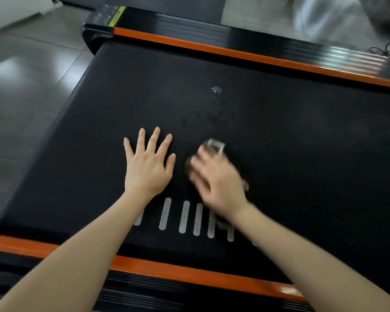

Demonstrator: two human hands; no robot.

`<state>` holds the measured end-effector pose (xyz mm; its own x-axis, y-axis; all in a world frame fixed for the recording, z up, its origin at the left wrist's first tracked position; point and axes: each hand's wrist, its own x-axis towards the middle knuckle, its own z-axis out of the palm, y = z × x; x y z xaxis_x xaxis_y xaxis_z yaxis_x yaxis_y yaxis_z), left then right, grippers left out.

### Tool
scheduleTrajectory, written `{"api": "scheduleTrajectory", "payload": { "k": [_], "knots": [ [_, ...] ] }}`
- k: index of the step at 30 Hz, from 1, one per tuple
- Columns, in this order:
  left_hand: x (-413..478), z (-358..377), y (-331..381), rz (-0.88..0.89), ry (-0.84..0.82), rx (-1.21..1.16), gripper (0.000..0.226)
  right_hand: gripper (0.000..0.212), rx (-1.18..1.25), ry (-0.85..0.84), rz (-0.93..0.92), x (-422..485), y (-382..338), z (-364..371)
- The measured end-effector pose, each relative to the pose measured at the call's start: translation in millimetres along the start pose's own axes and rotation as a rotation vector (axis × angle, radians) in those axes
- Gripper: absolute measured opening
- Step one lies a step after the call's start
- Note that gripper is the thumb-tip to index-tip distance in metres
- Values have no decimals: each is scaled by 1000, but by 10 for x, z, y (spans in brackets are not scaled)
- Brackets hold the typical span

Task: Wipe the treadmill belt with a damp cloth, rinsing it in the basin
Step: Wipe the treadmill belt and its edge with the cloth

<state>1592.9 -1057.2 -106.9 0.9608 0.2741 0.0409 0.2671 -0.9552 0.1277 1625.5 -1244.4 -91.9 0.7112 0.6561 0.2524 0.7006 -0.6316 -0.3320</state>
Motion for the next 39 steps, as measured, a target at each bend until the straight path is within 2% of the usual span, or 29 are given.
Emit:
{"api": "scheduleTrajectory", "payload": {
  "k": [3, 8, 11, 13, 15, 17, 20, 24, 26, 28, 30, 33, 35, 37, 39],
  "knots": [
    [-4, -9, -15, 15, 1, -1, 61, 41, 75, -161, -249, -482, -109, -110],
    [-8, -5, -22, 16, 12, 2, 59, 32, 69, -124, -367, -210, 156, -75],
    [-13, 5, -26, 19, 10, -9, 60, 35, -22, -3, -214, 187, 439, -2],
    [-14, 6, -33, 22, 9, -9, 61, 36, -58, 77, 27, 585, 700, -61],
    [-3, 4, -33, 20, 13, -15, 60, 35, -71, 70, 242, 833, 833, -115],
    [-4, -1, -25, 20, 9, -15, 60, 36, -98, 63, 306, 783, 783, -83],
    [-10, -3, -26, 15, 4, -13, 60, 38, -43, 42, 150, 224, 456, -75],
    [-5, -12, -25, 19, 4, -20, 56, 37, 100, -183, -188, -795, 31, -284],
    [-13, -18, -32, 24, 2, -12, 56, 36, 72, -282, -366, -933, 113, -363],
    [-17, -17, -29, 23, 1, -5, 58, 35, 27, -291, -441, -820, 295, -381],
    [-13, -3, -31, 19, -8, -8, 59, 34, 1, -190, -305, -547, 489, -324],
    [-9, -17, -35, 26, -34, -6, 60, 34, -59, 26, 137, 73, 775, -294],
    [-5, -57, -30, 26, -54, -12, 59, 33, -89, 59, 365, 429, 890, -270],
    [40, -105, -20, 23, -59, -47, 54, 33, -127, 63, 405, 566, 927, -214],
    [176, -184, 6, 45, 2, -117, 50, 33, -136, 62, 376, 544, 924, -197]
  ]
}}
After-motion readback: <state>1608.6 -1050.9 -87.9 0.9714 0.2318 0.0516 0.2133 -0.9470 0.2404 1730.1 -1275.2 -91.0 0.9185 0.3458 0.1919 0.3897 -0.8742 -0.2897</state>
